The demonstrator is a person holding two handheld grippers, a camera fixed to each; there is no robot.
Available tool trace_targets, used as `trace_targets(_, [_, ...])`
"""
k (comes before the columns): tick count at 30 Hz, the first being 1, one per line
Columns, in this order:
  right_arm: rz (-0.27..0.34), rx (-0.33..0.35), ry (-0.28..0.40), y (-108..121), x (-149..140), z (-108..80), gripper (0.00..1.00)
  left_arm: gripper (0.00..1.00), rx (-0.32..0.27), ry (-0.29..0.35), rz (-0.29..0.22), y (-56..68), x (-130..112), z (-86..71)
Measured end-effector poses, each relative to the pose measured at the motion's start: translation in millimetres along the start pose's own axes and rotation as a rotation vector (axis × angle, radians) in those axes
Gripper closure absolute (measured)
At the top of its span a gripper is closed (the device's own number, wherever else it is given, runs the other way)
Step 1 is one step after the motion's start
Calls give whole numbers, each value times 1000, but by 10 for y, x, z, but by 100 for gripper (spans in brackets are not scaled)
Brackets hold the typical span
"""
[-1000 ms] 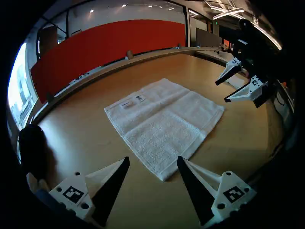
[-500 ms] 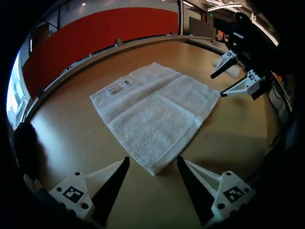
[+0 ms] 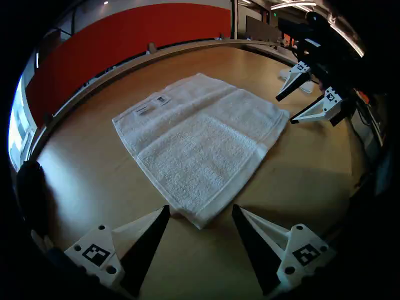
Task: Fold towel
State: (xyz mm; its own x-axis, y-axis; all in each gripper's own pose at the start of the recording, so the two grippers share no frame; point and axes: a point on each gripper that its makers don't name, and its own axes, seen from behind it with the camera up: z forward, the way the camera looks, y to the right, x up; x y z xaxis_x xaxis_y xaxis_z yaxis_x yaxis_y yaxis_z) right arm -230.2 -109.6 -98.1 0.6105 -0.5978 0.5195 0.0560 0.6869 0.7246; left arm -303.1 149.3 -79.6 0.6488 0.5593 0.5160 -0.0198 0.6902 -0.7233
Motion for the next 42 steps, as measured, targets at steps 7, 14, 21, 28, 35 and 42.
trace_targets(7, [-3,13,-12,-25,-42,-13,14,8,-10,-1,-25,-5,-12,1])
trace_targets(14, [8,36,-25,-81,-81,-3,25,9,-20,-2,-18,2,-15,2])
trace_targets(21, [27,46,-28,-100,-92,4,36,17,-32,-10,-3,37,-6,9])
trace_targets(28, [24,51,-29,-124,-84,17,55,21,-30,-15,-10,38,-6,12])
trace_targets(35, [26,50,-31,-133,-84,25,65,31,-34,-26,-5,59,-3,9])
trace_targets(42, [44,36,-35,-100,-90,31,79,50,-32,-31,-5,95,4,-5])
